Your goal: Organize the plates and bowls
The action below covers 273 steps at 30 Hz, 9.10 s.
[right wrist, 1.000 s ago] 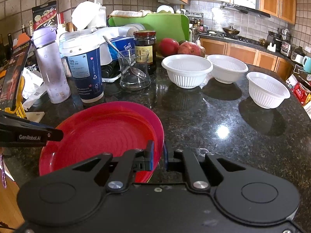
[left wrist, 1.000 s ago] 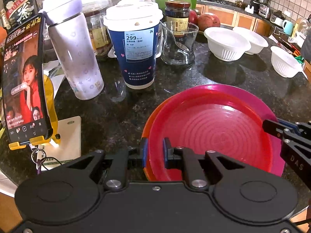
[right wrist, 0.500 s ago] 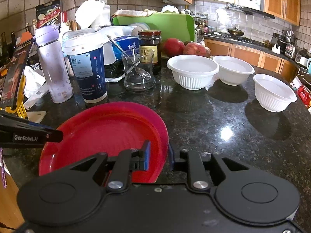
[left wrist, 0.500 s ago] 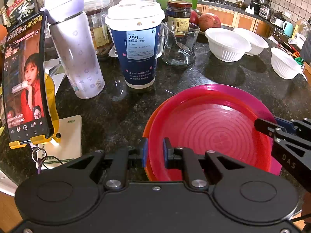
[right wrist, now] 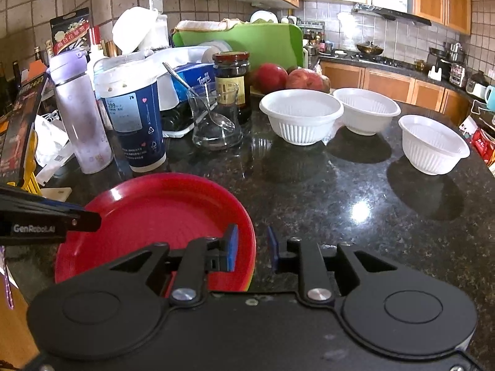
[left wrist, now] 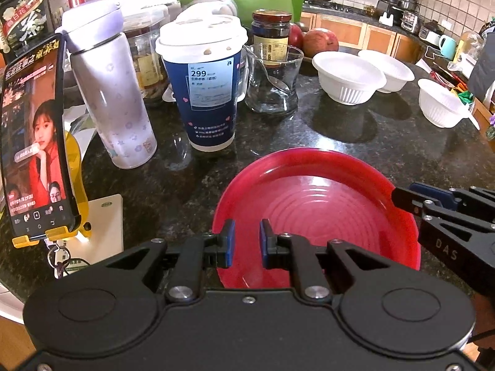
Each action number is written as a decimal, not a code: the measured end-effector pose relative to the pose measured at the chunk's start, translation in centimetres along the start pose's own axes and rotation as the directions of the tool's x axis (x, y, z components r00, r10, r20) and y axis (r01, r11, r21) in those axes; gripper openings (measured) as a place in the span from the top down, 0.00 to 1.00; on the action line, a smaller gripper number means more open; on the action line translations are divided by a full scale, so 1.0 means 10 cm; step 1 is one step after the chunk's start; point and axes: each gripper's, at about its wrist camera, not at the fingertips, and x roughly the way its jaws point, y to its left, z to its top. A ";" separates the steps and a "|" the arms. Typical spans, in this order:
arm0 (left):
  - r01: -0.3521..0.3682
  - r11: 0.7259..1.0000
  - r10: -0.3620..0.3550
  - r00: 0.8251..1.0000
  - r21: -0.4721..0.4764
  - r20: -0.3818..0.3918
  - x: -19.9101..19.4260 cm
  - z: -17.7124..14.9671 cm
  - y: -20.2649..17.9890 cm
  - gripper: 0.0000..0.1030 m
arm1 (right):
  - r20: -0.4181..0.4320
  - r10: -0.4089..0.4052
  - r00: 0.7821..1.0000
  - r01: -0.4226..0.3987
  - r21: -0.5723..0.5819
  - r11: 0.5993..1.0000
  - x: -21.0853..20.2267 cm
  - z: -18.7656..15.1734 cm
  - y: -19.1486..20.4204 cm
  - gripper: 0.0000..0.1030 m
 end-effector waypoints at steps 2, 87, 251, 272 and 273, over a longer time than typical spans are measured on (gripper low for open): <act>0.003 1.000 -0.003 1.000 0.000 0.006 0.00 0.00 -0.01 0.79 | 0.005 -0.001 1.000 0.001 -0.003 1.000 -0.01 0.00 0.00 0.77; 0.075 0.995 -0.080 0.995 -0.071 -0.068 1.01 1.72 -2.67 0.69 | -0.120 0.183 0.976 -0.157 0.200 0.967 0.83 1.47 -3.71 0.66; -0.021 1.000 0.019 0.980 -0.010 -0.197 1.79 2.23 -1.06 0.77 | -0.369 0.213 0.905 -0.127 0.244 0.961 1.81 1.99 -1.63 0.74; 0.073 0.994 -0.050 0.967 0.084 -0.251 1.56 1.90 -1.31 0.78 | -0.410 0.181 0.894 -0.118 0.175 0.978 1.48 1.68 -1.73 0.82; 0.083 0.992 -0.057 0.966 0.092 -0.253 1.52 1.86 -1.34 0.78 | -0.415 0.182 0.891 -0.119 0.174 0.978 1.44 1.65 -1.75 0.82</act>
